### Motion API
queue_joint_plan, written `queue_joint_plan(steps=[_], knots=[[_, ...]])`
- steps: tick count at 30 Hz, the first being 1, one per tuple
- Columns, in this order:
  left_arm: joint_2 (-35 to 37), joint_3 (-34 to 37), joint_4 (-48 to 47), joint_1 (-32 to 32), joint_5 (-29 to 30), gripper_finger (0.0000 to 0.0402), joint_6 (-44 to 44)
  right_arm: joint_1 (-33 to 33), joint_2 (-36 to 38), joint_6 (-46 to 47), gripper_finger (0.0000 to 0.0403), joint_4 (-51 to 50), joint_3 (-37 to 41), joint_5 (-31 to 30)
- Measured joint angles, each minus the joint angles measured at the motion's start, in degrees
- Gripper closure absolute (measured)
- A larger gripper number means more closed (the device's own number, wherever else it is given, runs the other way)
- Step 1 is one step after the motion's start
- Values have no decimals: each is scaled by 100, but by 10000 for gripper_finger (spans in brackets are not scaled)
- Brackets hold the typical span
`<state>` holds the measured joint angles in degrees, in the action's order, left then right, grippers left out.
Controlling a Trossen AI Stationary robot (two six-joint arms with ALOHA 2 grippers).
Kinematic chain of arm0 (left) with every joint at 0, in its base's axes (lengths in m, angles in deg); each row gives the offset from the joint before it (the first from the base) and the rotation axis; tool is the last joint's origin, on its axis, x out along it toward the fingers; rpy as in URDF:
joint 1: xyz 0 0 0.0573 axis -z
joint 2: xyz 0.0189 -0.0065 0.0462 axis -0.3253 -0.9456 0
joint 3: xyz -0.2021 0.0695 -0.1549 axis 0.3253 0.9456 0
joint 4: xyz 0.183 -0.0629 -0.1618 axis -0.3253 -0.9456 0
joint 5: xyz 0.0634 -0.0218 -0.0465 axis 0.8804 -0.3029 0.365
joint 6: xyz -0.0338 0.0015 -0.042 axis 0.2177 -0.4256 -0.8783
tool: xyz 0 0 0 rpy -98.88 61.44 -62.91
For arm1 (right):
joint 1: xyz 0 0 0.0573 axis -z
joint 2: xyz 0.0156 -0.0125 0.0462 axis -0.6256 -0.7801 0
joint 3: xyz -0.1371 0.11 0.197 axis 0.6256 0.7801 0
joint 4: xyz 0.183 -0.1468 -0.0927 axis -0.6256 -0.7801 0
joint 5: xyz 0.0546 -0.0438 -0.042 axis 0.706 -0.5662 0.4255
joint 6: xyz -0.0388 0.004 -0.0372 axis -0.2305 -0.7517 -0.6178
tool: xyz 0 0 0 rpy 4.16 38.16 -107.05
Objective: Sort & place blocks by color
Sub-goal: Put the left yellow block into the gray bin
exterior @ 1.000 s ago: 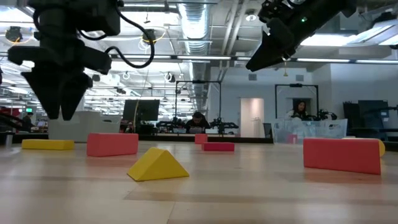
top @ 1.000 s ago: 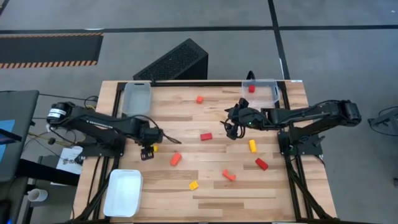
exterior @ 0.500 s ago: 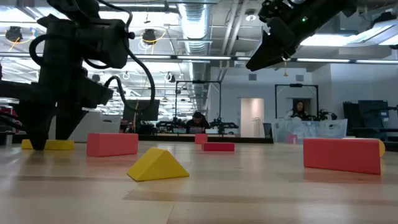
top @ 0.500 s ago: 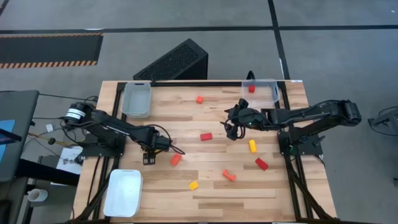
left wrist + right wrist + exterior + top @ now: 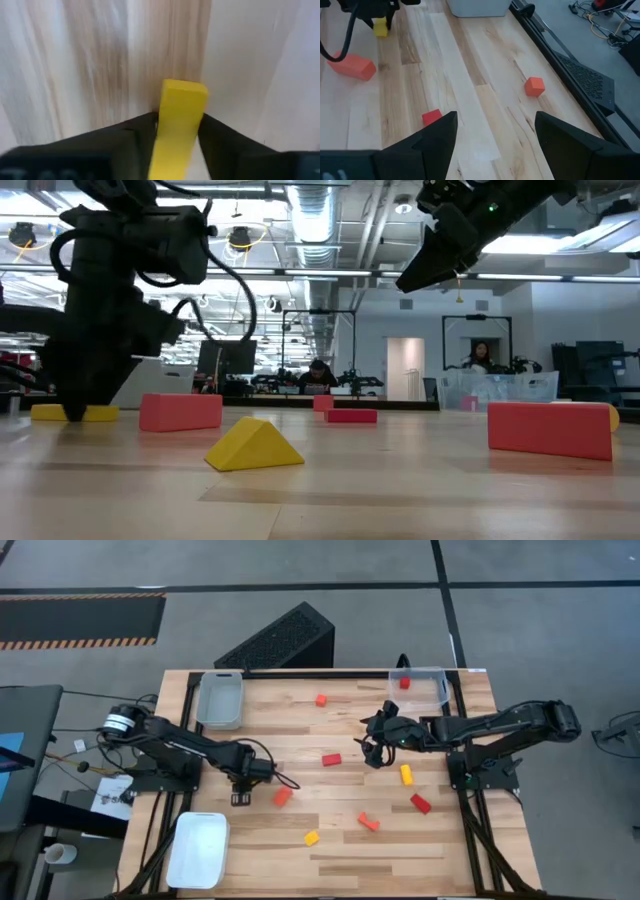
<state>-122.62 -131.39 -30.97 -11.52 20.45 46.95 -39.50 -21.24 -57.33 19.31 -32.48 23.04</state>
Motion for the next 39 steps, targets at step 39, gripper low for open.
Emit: queue_joint_plan(steps=[39], knots=[[2919, -1262, -1839, -2989, 1519, 322, 679, -76, -2, -2, 113, 306, 0, -2]])
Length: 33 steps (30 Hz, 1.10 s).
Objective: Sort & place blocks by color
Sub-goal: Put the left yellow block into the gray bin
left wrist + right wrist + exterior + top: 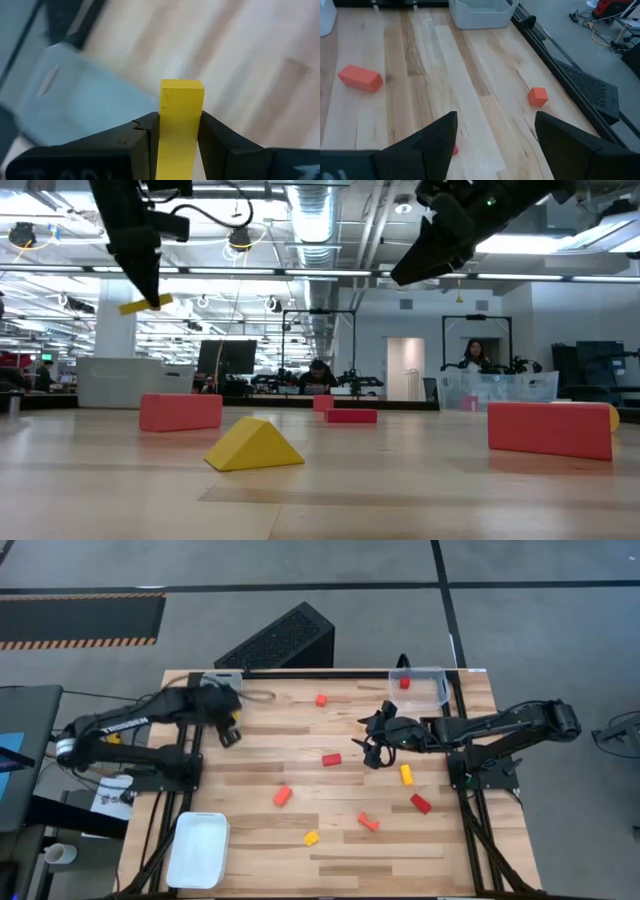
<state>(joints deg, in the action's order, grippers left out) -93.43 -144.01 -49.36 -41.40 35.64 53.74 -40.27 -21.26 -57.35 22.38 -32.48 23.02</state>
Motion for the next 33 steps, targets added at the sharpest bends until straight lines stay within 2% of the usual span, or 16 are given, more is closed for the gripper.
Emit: queue_joint_plan(steps=[6, 14, 19, 27, 33], knots=[[-299, 0, 356, -1827, -148, 322, 753, 0, 0, -7, 113, 10, 0, 0], [-1568, -2, 1218, -3797, -1143, 321, 1214, 0, 0, -92, 113, 30, 0, 0], [-2106, -24, 1515, -4012, -1703, 320, 1051, 2, 0, -112, 113, 8, 0, 0], [-3008, -296, 1491, -4019, -1467, 320, 347, 1, 0, -155, 113, 37, 0, 2], [-3637, -291, 1797, -4141, -1783, 319, 27, 0, 0, -153, 113, 35, 0, 4]])
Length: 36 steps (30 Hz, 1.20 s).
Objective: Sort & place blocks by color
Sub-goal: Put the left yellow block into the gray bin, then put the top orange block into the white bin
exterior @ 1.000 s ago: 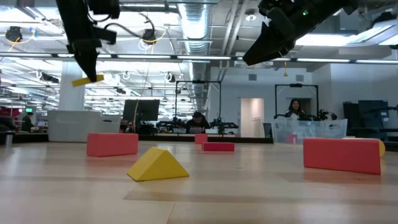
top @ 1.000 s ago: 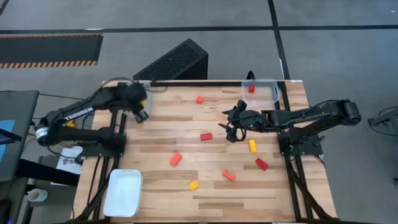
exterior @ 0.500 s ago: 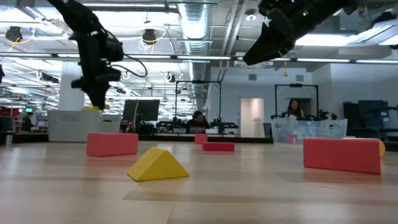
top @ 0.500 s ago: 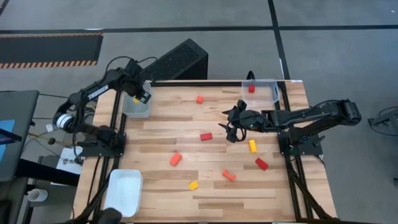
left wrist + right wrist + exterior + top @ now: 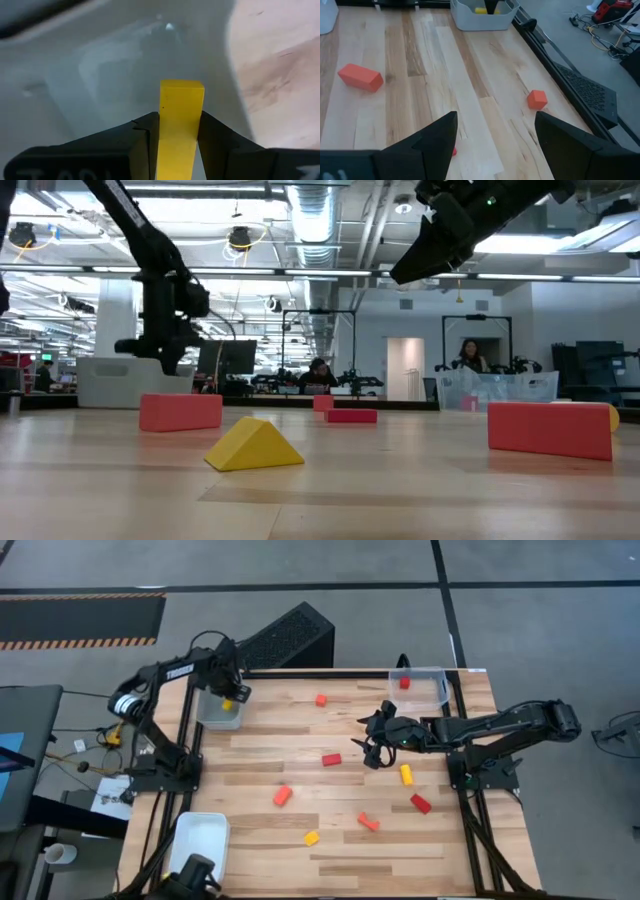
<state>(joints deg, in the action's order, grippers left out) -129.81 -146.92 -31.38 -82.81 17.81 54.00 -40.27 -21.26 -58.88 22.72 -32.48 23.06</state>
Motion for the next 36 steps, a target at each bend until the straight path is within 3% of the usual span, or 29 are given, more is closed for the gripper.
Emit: queue_joint_plan(steps=[11, 20, 26, 31, 36], knots=[[-97, -85, -30, -71, 30, 315, -111, -68, 0, -2, 113, -2, 0, 2], [-97, -103, -124, -66, -251, 233, -42, -70, 0, -2, 113, -4, 0, 0], [-36, -150, -225, -47, -334, 215, 336, -70, 0, -2, 113, -4, 0, -17], [445, -253, -309, 11, -63, 225, 624, -70, 0, -4, 113, -11, 0, -188], [1385, -524, -421, 168, -20, 245, 701, -70, 0, 77, 113, -116, 0, -246]])
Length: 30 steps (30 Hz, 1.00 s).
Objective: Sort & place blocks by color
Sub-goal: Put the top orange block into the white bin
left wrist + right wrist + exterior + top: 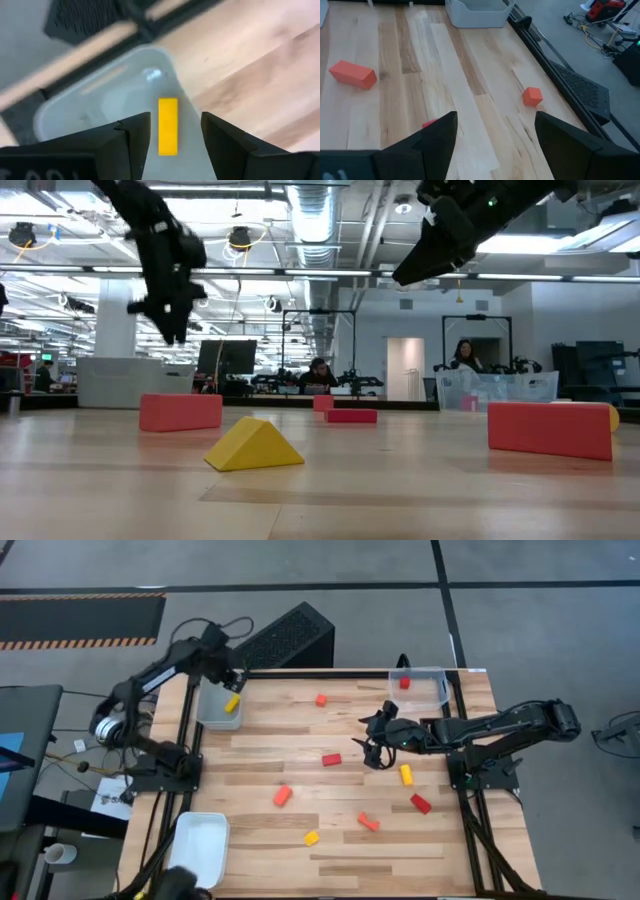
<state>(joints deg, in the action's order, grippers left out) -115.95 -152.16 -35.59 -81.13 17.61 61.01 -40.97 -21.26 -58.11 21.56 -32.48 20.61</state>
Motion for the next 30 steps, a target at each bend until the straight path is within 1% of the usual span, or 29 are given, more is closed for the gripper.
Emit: queue_joint_plan(steps=[4, 8, 12, 16, 18, 20, 22, 26, 30], knots=[[906, -75, 41, 256, -286, 256, 14, 2, 2, 118, 113, -46, 0, -179], [1744, -75, 179, 712, -573, 260, -138, 13, 2, 120, 113, -36, 0, -251], [2436, -72, 527, 1408, -541, 260, -386, 13, 2, 136, 113, -20, 0, -324], [2953, 151, 1463, 2233, -507, 260, -663, 13, 7, 142, 113, -39, 0, -380], [3126, 309, 1777, 2622, -506, 261, -753, 13, 104, 216, 113, -162, 0, -414], [3214, 424, 1866, 2979, -495, 261, -818, 3, 229, 330, 113, -194, -4, -507], [3252, 561, 1954, 3325, -353, 261, -938, -21, 381, 421, 113, -365, -4, -567], [3210, 881, 2399, 3978, 60, 261, -1093, -129, 601, 444, 113, -410, -4, -675], [3045, 1245, 3149, 4596, 223, 261, -1104, -257, 617, 443, 113, -409, -4, -679]])
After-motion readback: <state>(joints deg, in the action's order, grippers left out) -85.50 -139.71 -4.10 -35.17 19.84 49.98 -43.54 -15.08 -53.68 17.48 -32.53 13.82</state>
